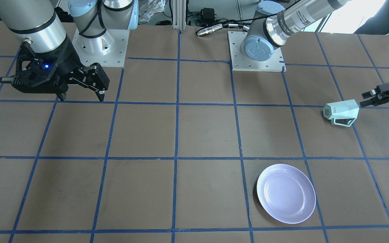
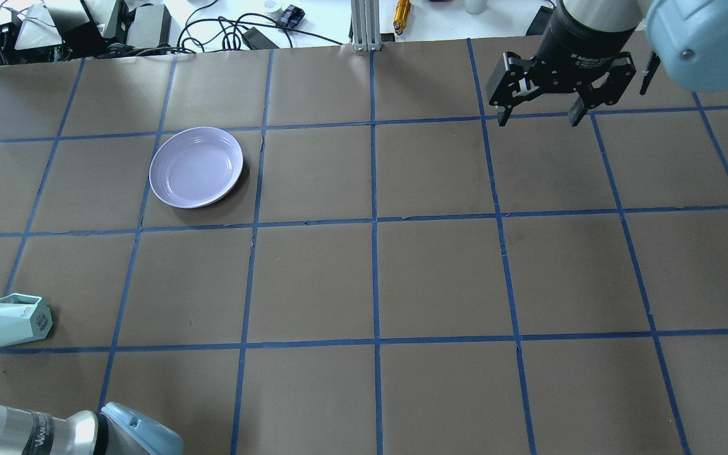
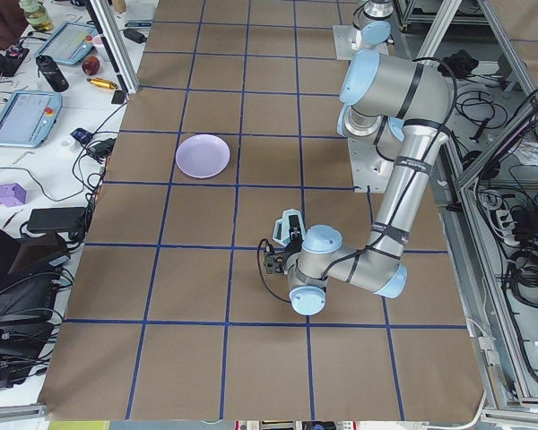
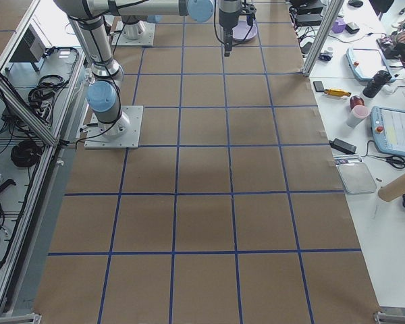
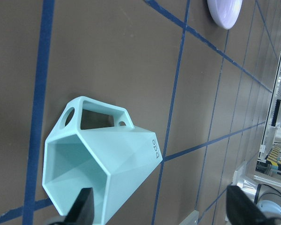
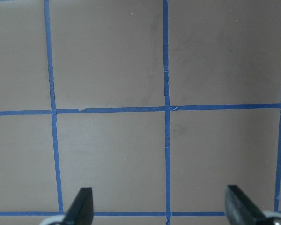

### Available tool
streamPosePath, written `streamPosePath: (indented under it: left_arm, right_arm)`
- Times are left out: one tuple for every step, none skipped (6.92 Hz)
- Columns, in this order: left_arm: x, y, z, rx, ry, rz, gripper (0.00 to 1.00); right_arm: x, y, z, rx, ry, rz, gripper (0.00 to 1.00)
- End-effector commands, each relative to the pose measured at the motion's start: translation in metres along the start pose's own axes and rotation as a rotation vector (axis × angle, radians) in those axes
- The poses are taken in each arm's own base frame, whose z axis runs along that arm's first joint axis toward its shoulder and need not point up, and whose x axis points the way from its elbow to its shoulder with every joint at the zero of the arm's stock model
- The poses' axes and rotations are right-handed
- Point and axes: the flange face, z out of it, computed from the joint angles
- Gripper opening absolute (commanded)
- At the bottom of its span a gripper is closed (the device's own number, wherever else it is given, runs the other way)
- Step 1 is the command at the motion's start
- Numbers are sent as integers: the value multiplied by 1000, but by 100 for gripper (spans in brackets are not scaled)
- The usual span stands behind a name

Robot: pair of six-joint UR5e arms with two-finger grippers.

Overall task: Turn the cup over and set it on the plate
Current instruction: 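Lift the cup with the left gripper and rotate it upright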

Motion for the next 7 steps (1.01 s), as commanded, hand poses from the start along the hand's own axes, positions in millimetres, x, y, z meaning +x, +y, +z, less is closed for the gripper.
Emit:
streamPosePath:
  left_arm:
    - [-15, -1, 9, -10, 32, 15, 95]
    - [-23, -2, 17, -14, 60, 33, 89]
    - [-21, 1, 23, -32, 123, 39, 67]
    - [-19, 2, 27, -38, 149, 51, 48]
    - [-18, 1, 30, -44, 168, 61, 34]
    - [-17, 0, 33, -54, 188, 63, 12]
    - [-13, -3, 32, -40, 203, 51, 0]
  right_arm:
    - [0, 0, 0, 0, 0, 0, 100]
    - [0, 0, 0, 0, 0, 0, 100]
    - [0, 0, 0, 0, 0, 0, 100]
    - [0, 0, 0, 0, -1, 1, 100]
    - [0, 0, 0, 0, 0, 0, 100]
    - [0, 0, 0, 0, 0, 0, 100]
    - [0, 0, 0, -1, 0, 2, 100]
